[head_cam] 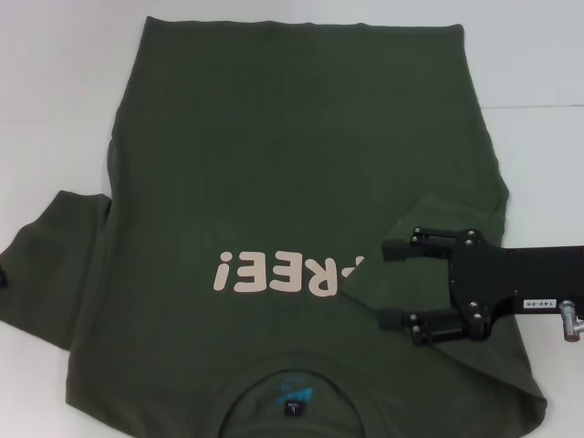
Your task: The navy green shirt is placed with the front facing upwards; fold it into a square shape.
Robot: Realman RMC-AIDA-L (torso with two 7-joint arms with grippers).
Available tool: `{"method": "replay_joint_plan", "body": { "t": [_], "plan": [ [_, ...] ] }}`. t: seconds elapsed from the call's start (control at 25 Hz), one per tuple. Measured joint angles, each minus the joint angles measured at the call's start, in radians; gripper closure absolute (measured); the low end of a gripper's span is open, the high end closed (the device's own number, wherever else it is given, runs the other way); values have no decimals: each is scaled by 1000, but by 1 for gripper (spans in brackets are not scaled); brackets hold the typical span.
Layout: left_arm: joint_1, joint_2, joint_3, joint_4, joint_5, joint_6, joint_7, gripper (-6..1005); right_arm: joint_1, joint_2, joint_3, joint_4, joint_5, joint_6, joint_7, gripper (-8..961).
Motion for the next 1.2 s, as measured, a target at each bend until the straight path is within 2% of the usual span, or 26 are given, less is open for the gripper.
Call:
{"method": "replay_joint_plan", "body": {
  "t": [0.88, 1.04, 1.2],
  "plan": [
    [-31, 1, 10, -26, -18, 56, -7, 309, -4, 0, 0, 0, -2, -2, -3, 41],
    [-35, -3, 52, -29, -12, 48, -6, 315, -6, -1, 0, 0, -1, -2, -4, 41],
    [-37, -4, 63, -25, -11, 46, -7, 494, -6, -1, 0, 0, -1, -2, -4, 40]
  ]
}}
